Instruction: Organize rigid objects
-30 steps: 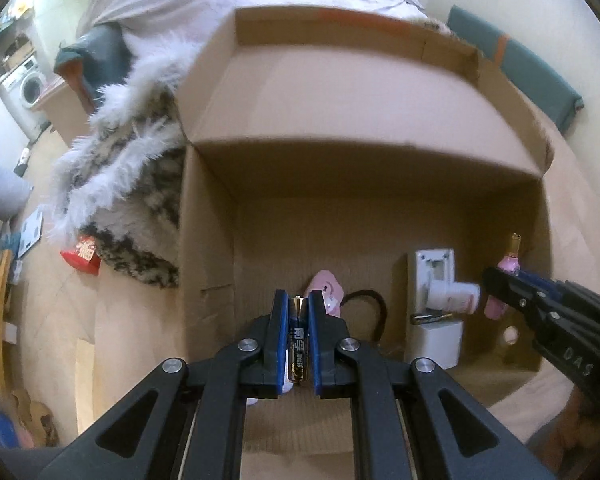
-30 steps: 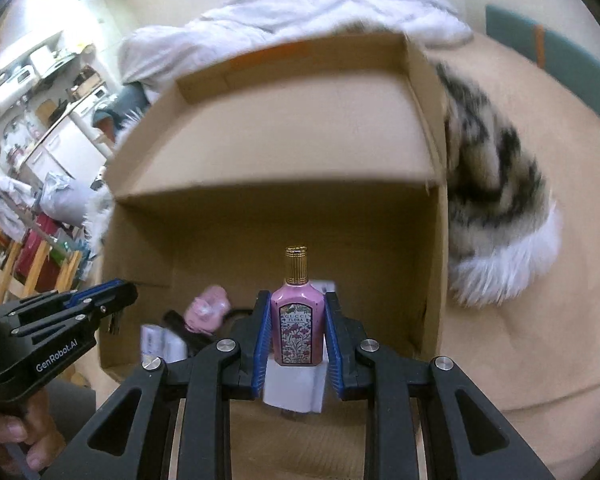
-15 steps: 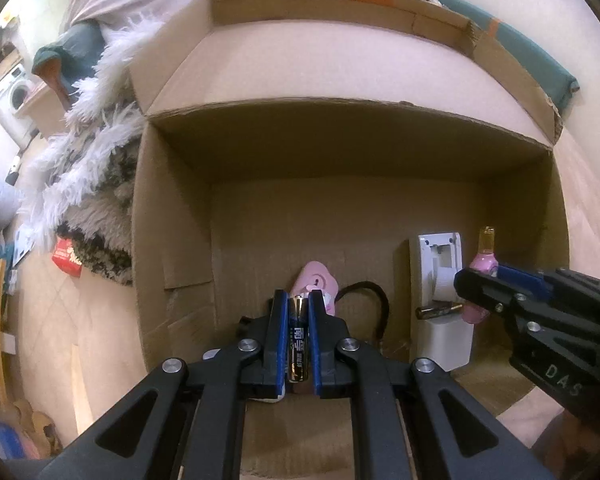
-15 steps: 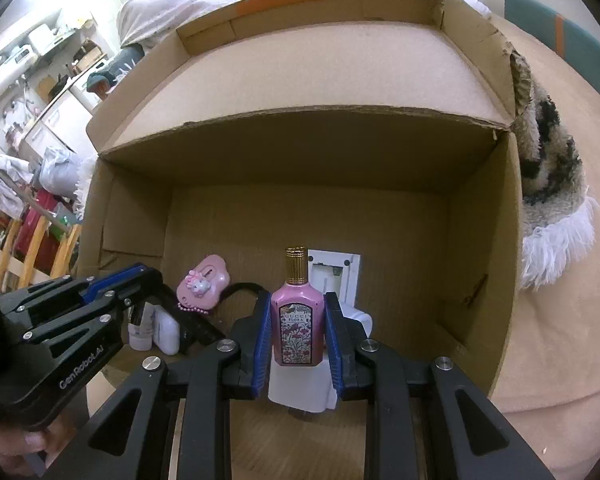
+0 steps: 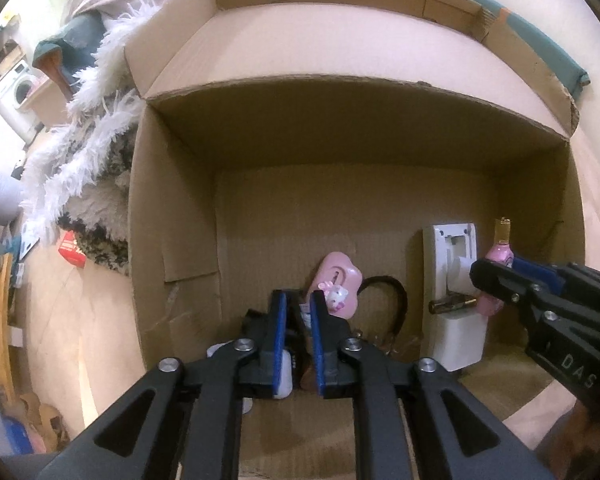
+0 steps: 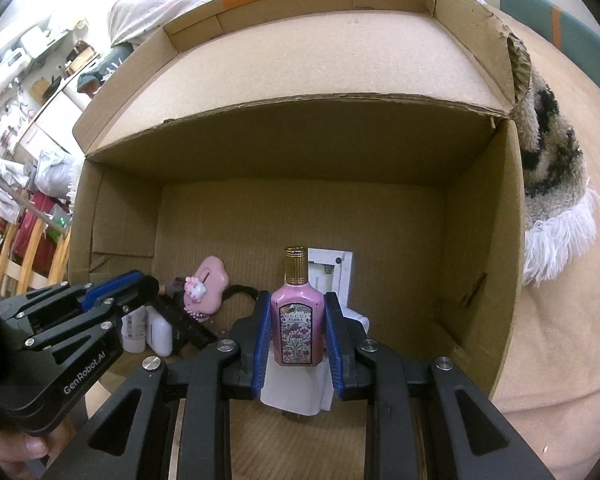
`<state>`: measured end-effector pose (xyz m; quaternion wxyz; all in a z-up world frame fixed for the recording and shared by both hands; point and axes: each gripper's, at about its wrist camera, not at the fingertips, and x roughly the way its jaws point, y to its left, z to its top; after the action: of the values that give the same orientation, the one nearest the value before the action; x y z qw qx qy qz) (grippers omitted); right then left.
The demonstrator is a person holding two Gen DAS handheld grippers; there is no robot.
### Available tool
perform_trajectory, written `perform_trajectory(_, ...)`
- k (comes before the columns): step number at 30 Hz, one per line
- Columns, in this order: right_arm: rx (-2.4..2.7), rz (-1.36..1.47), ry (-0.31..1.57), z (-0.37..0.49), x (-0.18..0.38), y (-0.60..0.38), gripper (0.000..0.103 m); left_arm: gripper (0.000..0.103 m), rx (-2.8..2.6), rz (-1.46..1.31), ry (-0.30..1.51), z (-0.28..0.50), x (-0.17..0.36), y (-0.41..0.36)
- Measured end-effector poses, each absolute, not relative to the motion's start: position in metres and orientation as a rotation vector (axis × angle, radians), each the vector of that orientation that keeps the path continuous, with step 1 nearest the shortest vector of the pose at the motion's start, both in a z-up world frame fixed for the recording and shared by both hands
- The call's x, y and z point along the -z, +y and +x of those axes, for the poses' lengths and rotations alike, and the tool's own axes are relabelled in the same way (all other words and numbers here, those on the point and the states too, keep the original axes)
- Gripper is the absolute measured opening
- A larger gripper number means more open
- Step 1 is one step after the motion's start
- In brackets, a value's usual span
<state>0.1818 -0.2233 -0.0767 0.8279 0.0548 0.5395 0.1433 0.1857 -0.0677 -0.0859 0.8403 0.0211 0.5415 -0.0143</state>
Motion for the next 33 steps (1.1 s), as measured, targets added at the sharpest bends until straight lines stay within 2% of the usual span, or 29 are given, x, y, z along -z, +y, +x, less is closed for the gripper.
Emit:
perform_trajectory(5, -0.314, 0.154, 1.149, 0.184, 0.077, -0.227, 0.027, 0.043, 0.006, 0.033, 1.129, 0.184, 0.082, -0.063)
perform_trajectory(7, -0.317, 0.154, 1.136, 0.184, 0.075, -0.226, 0.027, 0.047, 0.005, 0.039, 1.121, 0.183, 0.078, -0.063)
perform_trajectory(12, -0.312, 0.192, 1.122, 0.186, 0.072, -0.231, 0.027, 0.049, 0.009, 0.060, 1.130, 0.183, 0.075, -0.061)
perform_trajectory(15, -0.292, 0.197, 1.108, 0.186, 0.067, -0.235, 0.035, 0.049, 0.036, 0.007, 1.121, 0.180, 0.070, -0.057)
perform_trajectory(18, -0.300, 0.212, 1.091, 0.185, 0.062, -0.237, 0.037, 0.049, 0.019, 0.020, 1.099, 0.177, 0.061, -0.053)
perform_trajectory(21, -0.296, 0.236, 1.063, 0.183, 0.054, -0.242, 0.055, 0.049, 0.006, 0.031, 1.075, 0.171, 0.050, -0.052)
perform_trajectory(24, -0.295, 0.252, 1.049, 0.180, 0.048, -0.246, 0.057, 0.049, 0.007, 0.043, 1.058, 0.164, 0.043, -0.050)
perform_trajectory(26, -0.292, 0.263, 1.035, 0.175, 0.044, -0.249, 0.075, 0.049, 0.014, 0.050, 1.052, 0.161, 0.039, -0.049)
perform_trajectory(30, -0.269, 0.245, 1.001, 0.163, 0.035, -0.249, 0.092, 0.049, 0.001, 0.020, 1.058, 0.152, 0.033, -0.043)
perform_trajectory(31, -0.251, 0.236, 0.997, 0.160, 0.034, -0.250, 0.101, 0.049, -0.002, 0.018, 1.056, 0.149, 0.032, -0.041)
perform_trajectory(33, -0.222, 0.231, 1.017, 0.155, 0.036, -0.253, 0.103, 0.049, -0.005, 0.021, 1.053, 0.141, 0.031, -0.038)
